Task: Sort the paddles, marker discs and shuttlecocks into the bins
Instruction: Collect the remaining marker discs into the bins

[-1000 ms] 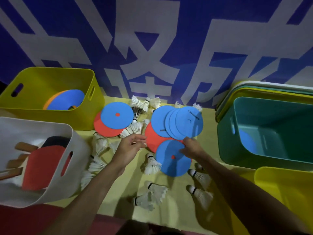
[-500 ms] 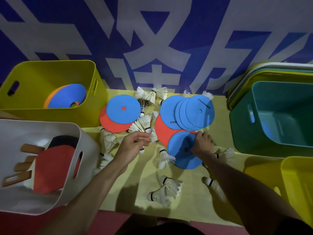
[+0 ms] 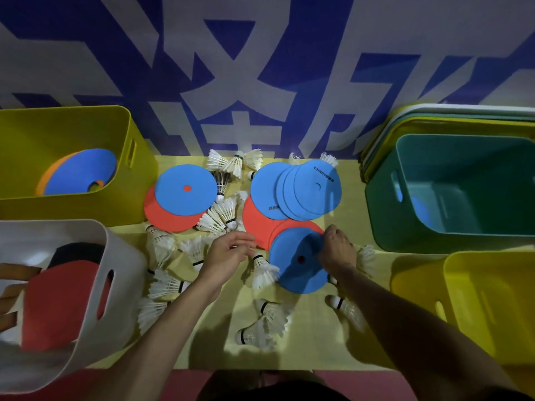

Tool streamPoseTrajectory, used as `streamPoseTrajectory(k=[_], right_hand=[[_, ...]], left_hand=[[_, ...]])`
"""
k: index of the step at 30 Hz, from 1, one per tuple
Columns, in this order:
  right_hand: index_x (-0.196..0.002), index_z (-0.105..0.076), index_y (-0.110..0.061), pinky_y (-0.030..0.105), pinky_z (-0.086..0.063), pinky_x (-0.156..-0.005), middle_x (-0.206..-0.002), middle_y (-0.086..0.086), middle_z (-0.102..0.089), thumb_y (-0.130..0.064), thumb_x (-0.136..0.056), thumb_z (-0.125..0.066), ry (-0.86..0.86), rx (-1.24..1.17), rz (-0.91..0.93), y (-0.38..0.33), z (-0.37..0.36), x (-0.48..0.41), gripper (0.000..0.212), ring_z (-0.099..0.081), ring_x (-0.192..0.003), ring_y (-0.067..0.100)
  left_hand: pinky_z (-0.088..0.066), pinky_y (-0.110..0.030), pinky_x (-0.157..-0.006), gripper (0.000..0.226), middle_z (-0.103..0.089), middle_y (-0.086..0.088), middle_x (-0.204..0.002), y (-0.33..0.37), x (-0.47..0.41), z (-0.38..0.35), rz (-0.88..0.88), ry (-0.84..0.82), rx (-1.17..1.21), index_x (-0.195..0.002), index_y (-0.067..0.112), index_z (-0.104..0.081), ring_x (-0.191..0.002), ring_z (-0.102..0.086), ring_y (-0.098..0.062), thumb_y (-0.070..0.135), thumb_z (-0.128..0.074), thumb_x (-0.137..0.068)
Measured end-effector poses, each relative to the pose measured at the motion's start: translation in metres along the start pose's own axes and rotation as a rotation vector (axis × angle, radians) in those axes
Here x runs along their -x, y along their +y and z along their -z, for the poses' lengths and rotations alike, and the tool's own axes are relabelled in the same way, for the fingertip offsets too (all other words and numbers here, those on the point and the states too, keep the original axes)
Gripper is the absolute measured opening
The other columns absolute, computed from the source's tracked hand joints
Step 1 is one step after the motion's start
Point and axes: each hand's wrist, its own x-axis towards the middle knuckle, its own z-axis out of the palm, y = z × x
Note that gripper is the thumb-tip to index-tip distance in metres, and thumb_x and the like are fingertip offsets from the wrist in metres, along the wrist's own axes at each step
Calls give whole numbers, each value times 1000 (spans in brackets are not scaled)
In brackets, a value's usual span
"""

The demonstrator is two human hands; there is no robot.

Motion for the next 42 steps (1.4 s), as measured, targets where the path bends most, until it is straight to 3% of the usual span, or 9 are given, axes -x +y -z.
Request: streamPoseTrajectory(k=[5, 12, 14, 17, 21, 27, 33, 38, 42], right_hand=[[-91, -50, -18, 35, -45, -68, -97, 8, -62, -14, -79, -61, -11, -185, 51, -1, 31, 0, 17, -59, -88, 30], [-82, -60, -23, 16, -36, -55, -79, -8, -60, -8, -74, -72, -34, -303, 317, -9, 73, 6, 21, -54, -74, 12], [-83, -64, -21, 11, -35, -57, -74, -13, -59, -6, -71, -75, -48, -273, 416, -13, 90, 9, 22, -54, -73, 10], [-77, -60, -29, 25, -43, -65, -69, -18, -58, -9, -72, -76, -106, -274, 493, -18, 119, 14, 26, -55, -70, 8], [-78, -67, -23, 25, -47, -69, -76, -7, -67, -7, -72, -78, -92, -313, 578, -23, 154, 20, 20, -61, -72, 11], [-79, -70, -13, 12, -43, -64, -76, -4, -68, -4, -72, -78, -32, -384, 619, -21, 184, 19, 14, -58, -67, 2], [-72, -68, -18, 14, -48, -68, -75, -6, -70, -6, -72, -79, 76, -508, 590, -1, 199, 18, 16, -60, -67, -5], [-72, -63, -19, 10, -49, -67, -71, -7, -67, -1, -75, -76, 166, -620, 584, 23, 217, 16, 23, -62, -66, -6], [-71, -59, -20, 11, -43, -62, -68, -8, -62, 2, -76, -73, 222, -716, 558, 50, 233, 10, 27, -55, -59, -6]], left_hand=[[-49, -13, -67, 22, -70, -4, -96, 3, -9, -15, -3, -23, 16, -100, 11, -67, -81, -66, -10, -2, -52, -90], [-48, -18, -67, 23, -69, -11, -100, 8, -19, -28, -27, -19, 42, -103, 8, -65, -85, -66, -19, -3, -50, -90], [-48, -15, -65, 23, -68, -8, -101, 11, -18, -29, -60, -10, 33, -108, 9, -64, -87, -64, -15, 0, -49, -92], [-45, -12, -71, 25, -64, -1, -109, 18, -16, -29, -150, 8, -18, -120, 14, -61, -99, -60, -10, 13, -51, -97], [-45, -7, -76, 25, -62, 9, -116, 34, -9, -29, -228, -117, -86, -120, 21, -63, -104, -57, -2, 21, -51, -98], [-50, -24, -77, 16, -71, 5, -95, 56, 9, -40, -236, -207, -2, -98, 19, -70, -87, -64, -10, 19, -54, -96], [-53, -38, -74, 20, -71, -8, -104, 76, 22, -54, -147, -288, 153, -106, 8, -69, -87, -66, -20, 18, -59, -92], [-51, -26, -60, 17, -69, -9, -106, 90, 25, -70, -196, -32, 139, -103, 10, -69, -87, -65, -18, 21, -62, -91], [-54, -21, -52, 14, -68, -4, -85, 106, 32, -87, -253, 134, 255, -84, 14, -66, -67, -66, -9, 11, -56, -94]])
